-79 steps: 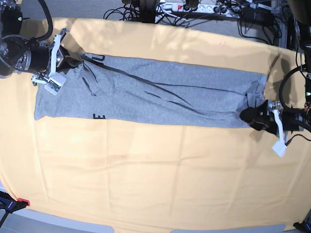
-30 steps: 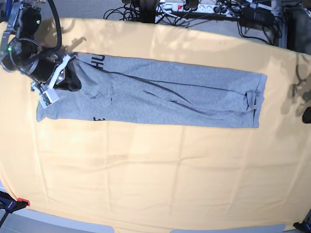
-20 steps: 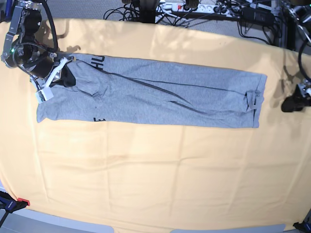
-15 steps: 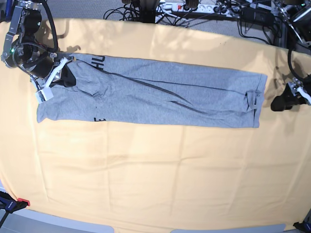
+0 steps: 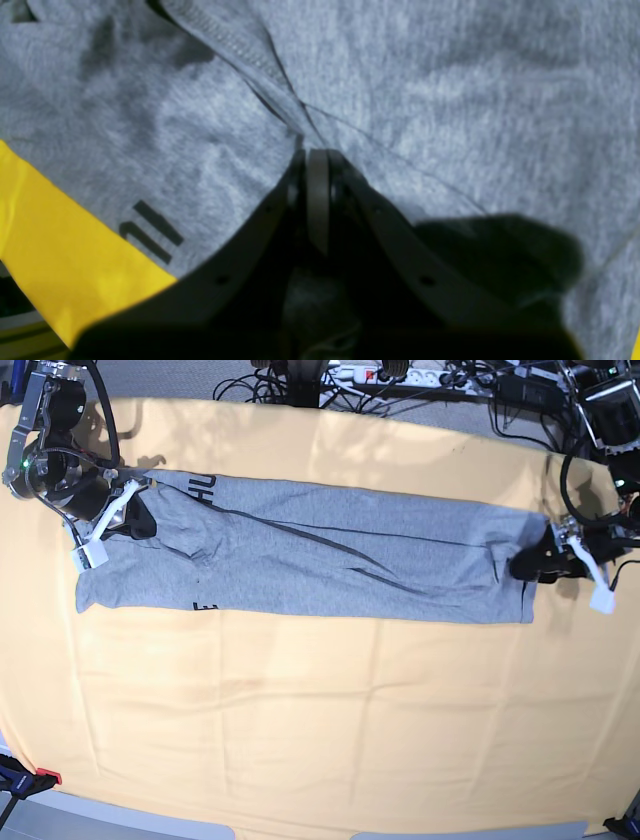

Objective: Layout the t-shirt on the table in an organized manner, then fold the t-shirt properly
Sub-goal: 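Lower both grippers onto the ends of the folded strip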

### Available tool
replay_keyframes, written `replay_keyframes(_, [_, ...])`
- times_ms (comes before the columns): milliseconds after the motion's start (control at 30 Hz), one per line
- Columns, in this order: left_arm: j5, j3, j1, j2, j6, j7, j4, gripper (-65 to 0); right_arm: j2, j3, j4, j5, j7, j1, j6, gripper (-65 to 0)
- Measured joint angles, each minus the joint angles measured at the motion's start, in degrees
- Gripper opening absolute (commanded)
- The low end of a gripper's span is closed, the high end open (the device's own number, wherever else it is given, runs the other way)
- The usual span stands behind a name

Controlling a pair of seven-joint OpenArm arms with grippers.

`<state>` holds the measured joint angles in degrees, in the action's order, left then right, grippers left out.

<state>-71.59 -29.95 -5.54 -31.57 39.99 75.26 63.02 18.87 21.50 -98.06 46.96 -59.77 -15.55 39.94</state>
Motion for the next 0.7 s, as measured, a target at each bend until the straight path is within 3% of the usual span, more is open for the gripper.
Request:
replay_keyframes(333, [-4.35, 6.75, -0.35, 4.28, 0.72, 0.2, 0.37, -19.1, 0.0, 0.0, 0.0, 0.2, -0.02, 0.04, 0.0, -65.0])
replay_keyframes(433, [-4.46, 7.48, -0.33, 3.96, 0.61, 1.38, 0.37, -35.0, 0.0, 0.0, 0.0, 0.15, -0.31, 0.04, 0.0, -65.0])
replay_keyframes(533, [-3.1, 7.82, -0.28, 3.34, 1.33, 2.82, 0.5, -62.2, 0.07, 0.0, 0.0, 0.22, -0.44, 0.11, 0.0, -65.0])
replay_keyframes(567, [-2.95, 7.82, -0.5, 3.13, 1.2, 3.15, 0.48, -65.0, 0.15, 0.0, 0.0, 0.48, -0.46, 0.13, 0.0, -65.0])
replay_keyframes(700, [-3.02, 8.09, -0.52, 1.81, 1.05, 3.08, 0.46, -65.0, 0.15, 0.0, 0.0, 0.42, -0.48, 0.13, 0.0, -65.0])
